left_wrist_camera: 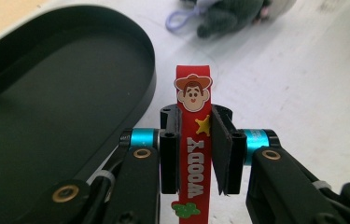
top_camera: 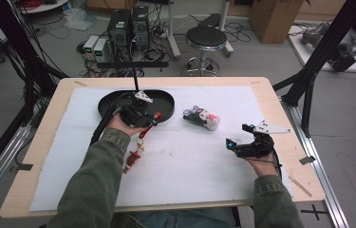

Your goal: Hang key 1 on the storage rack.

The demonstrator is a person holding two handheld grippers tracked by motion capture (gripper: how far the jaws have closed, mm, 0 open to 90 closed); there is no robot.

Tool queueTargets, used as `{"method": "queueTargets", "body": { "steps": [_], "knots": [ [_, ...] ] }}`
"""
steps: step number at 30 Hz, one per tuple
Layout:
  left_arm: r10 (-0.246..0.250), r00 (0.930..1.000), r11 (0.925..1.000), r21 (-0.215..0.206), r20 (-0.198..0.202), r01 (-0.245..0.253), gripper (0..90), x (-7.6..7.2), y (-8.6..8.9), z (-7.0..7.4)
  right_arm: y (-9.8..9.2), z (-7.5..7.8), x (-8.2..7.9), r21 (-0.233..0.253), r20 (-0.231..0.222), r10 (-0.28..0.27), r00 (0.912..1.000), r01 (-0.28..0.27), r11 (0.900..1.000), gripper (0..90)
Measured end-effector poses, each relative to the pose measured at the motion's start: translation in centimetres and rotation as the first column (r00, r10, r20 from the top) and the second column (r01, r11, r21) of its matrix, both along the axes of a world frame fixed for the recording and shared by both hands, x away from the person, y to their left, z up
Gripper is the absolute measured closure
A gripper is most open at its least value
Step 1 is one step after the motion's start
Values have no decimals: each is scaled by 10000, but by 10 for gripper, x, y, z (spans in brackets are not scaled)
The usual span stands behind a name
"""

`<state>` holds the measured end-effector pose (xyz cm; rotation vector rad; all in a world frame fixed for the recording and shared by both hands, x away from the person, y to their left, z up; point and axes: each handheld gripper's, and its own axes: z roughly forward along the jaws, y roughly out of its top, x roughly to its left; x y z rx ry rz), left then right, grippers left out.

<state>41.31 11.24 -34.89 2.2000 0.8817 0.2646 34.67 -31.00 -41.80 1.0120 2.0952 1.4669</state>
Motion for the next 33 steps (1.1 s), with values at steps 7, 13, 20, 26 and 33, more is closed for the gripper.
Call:
{"method": "queueTargets", "body": {
  "steps": [7,13,20,26,33],
  "knots": [
    [301,9994,9983,-503,-194,-310,744,-2,22,12,1,-1,1,-71,-135,26,9999,-27,10000,5],
    [596,9982,9955,-747,35,-592,744,-2,39,31,1,-1,1,-102,-123,5,9999,-6,9999,5],
    [1175,9904,9913,-678,725,-1126,743,-1,55,68,1,-2,2,-297,-48,-21,10000,20,9996,5],
    [1348,9852,9842,-1292,1056,-1208,746,-2,71,95,1,-1,1,-336,30,-54,10000,55,9994,5],
    [1206,9845,9791,-1788,1276,-968,743,3,82,112,2,-1,0,-360,65,-95,9999,97,9993,5]
  ]
}}
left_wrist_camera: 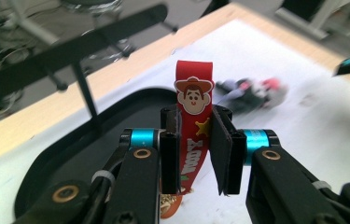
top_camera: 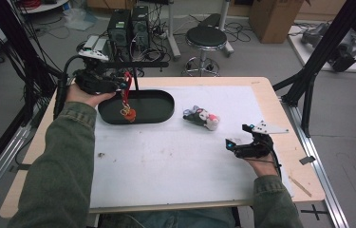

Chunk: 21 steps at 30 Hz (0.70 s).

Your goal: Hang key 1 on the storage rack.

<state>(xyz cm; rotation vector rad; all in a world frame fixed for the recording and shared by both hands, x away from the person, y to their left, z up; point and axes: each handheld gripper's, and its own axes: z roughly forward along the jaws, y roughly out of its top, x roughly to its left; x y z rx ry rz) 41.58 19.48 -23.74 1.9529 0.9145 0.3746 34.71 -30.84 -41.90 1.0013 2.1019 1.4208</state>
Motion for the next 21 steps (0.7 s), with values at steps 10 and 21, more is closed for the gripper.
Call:
{"method": "queueTargets", "body": {
  "steps": [10,21],
  "knots": [
    [322,9983,9994,105,483,-328,744,13,7,29,0,1,-1,-20,131,36,9999,-36,10000,5],
    [1278,9910,9916,-243,393,-1269,744,37,24,45,-1,1,-1,70,89,51,9999,-51,10000,5]
  ]
}}
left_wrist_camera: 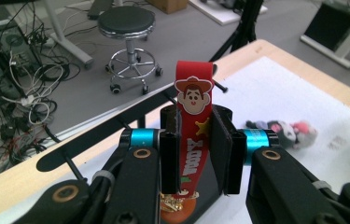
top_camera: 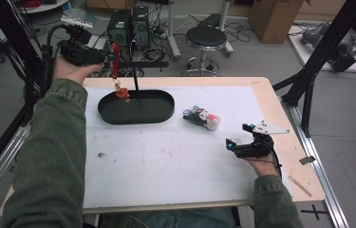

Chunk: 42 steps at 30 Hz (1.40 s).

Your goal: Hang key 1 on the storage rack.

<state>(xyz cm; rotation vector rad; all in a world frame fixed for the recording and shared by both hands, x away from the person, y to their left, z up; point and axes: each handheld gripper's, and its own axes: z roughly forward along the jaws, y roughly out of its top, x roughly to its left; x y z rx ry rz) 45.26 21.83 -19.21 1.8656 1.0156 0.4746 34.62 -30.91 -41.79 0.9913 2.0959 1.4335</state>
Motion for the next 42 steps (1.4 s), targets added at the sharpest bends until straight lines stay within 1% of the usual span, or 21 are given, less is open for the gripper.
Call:
{"method": "queueTargets", "body": {
  "steps": [1,3,5,11,12,13,14,16,18,22,23,25,27,28,31,33,34,35,36,39,42],
  "knots": [
    [110,9998,9999,16,-173,-110,744,3,1,-2,0,0,0,0,0,0,10000,0,10000,5],
    [324,9987,9984,475,-383,-306,744,10,-1,-7,0,0,0,30,-9,60,10000,-60,10000,5],
    [424,9979,9978,531,-492,-398,744,14,0,-10,0,0,1,53,-3,12,10000,-12,10000,5],
    [691,9967,9973,293,-434,-679,744,27,5,-14,1,-1,3,21,13,94,10000,-94,10000,5],
    [811,9959,9967,-7,-407,-812,744,31,9,-15,2,-1,3,-1,34,106,9999,-106,9999,5],
    [811,9959,9967,-7,-407,-812,745,31,9,-15,2,-1,3,-1,34,106,9999,-106,9999,5],
    [857,9957,9961,-182,-343,-863,746,33,11,-15,2,-1,3,-30,-53,106,9999,-106,9999,5],
    [934,9955,9952,-295,-135,-937,748,35,12,-15,2,-1,3,-87,-19,145,9999,-145,9999,5],
    [967,9953,9934,-618,-26,-967,750,37,14,-15,2,-2,3,-208,-74,152,9999,-153,9997,5],
    [843,9960,9923,-880,-300,-866,750,42,15,-14,1,-2,4,-235,-77,121,9999,-123,9996,5],
    [795,9964,9927,-892,-282,-818,750,43,14,-13,1,-2,4,-257,-49,121,9999,-123,9996,5],
    [701,9973,9946,-748,-211,-715,750,44,9,-10,2,-2,3,-245,-107,117,9999,-120,9996,5],
    [707,9975,9965,-445,-54,-709,749,45,3,-7,3,-2,3,-282,-90,153,9998,-155,9995,5],
    [662,9978,9965,-502,-30,-663,749,47,3,-6,3,-2,2,-289,-112,128,9999,-131,9995,5],
    [656,9973,9970,-391,-336,-669,749,56,2,-8,3,-2,3,-334,-6,177,9998,-177,9993,5],
    [659,9972,9972,-329,-350,-671,749,58,0,-8,3,-1,2,-294,-86,169,9998,-172,9994,5],
    [670,9971,9973,-270,-366,-680,749,59,-1,-8,3,-1,2,-313,2,181,9998,-180,9993,5],
    [571,9972,9973,-445,-486,-593,749,62,-4,-8,3,-2,2,-323,-102,165,9998,-168,9993,5],
    [571,9972,9973,-445,-486,-593,749,62,-4,-8,3,-2,2,-323,-102,165,9998,-168,9993,5],
    [702,9961,9975,-36,-535,-705,749,67,-13,-8,3,-2,3,-371,-127,165,9998,-170,9992,5],
    [966,9938,9953,73,-554,-963,748,72,-18,-12,4,-2,3,-413,-48,212,9998,-214,9989,5]
  ]
}}
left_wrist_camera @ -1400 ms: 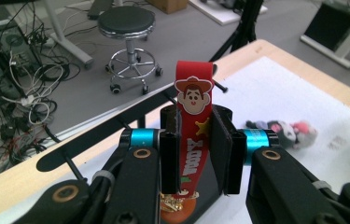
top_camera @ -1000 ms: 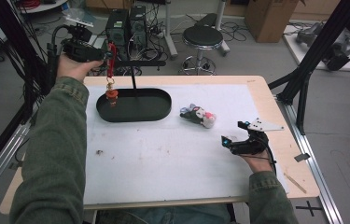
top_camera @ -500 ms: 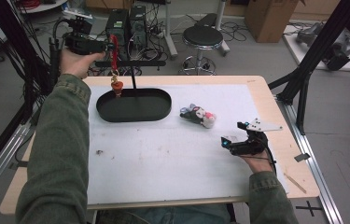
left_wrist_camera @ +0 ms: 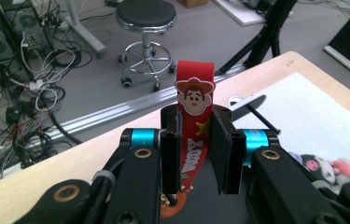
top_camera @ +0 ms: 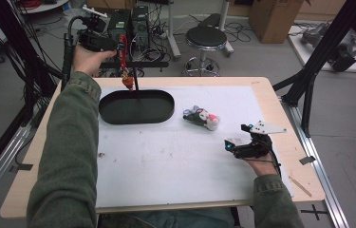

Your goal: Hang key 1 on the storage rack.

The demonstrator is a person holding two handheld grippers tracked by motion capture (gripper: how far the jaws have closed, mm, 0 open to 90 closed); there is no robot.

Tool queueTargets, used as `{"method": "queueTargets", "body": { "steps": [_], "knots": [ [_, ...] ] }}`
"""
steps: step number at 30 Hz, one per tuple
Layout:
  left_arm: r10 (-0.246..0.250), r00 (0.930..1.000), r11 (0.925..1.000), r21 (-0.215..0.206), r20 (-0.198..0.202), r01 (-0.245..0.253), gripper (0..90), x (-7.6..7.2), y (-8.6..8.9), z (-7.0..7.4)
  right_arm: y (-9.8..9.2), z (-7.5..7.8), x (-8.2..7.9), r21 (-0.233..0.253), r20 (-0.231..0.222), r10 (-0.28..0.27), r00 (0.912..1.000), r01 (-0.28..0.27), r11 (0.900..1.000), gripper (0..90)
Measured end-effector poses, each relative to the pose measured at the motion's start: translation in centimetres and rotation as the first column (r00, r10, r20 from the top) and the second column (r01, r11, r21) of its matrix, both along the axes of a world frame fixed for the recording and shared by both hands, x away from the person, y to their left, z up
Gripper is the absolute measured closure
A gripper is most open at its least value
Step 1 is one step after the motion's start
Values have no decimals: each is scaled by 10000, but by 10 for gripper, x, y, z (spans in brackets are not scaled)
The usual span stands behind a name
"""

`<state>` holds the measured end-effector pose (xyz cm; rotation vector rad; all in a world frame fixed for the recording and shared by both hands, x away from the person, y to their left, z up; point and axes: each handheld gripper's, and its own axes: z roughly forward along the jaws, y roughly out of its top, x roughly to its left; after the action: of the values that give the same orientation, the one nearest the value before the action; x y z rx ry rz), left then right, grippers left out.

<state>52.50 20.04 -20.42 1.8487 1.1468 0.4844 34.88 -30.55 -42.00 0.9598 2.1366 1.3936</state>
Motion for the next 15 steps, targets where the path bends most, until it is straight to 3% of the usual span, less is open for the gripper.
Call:
{"method": "queueTargets", "body": {
  "steps": [4,8,10,11,13,14,15],
  "knots": [
    [340,9994,9990,299,49,-341,748,6,-2,-5,0,0,0,-49,15,15,10000,-15,10000,5],
    [366,9986,9993,-120,376,-362,738,12,0,-8,0,0,0,-67,-10,32,10000,-32,10000,5],
    [625,9954,9967,-557,721,-585,605,14,3,-5,1,-1,0,-85,-24,104,9999,-104,9999,5],
    [783,9923,9930,-962,959,-691,605,13,5,-3,1,-1,0,-85,-24,104,9999,-104,9999,5],
    [1074,9842,9818,-1709,1408,-827,375,10,11,3,3,-1,-1,-156,-88,159,9998,-160,9998,5],
    [1156,9809,9800,-1789,1568,-869,375,8,13,6,3,-1,-1,-156,-88,159,9998,-160,9998,5],
    [1109,9805,9824,-1668,1620,-835,272,7,15,7,3,-1,-1,-189,-130,165,9998,-167,9997,5]
  ]
}}
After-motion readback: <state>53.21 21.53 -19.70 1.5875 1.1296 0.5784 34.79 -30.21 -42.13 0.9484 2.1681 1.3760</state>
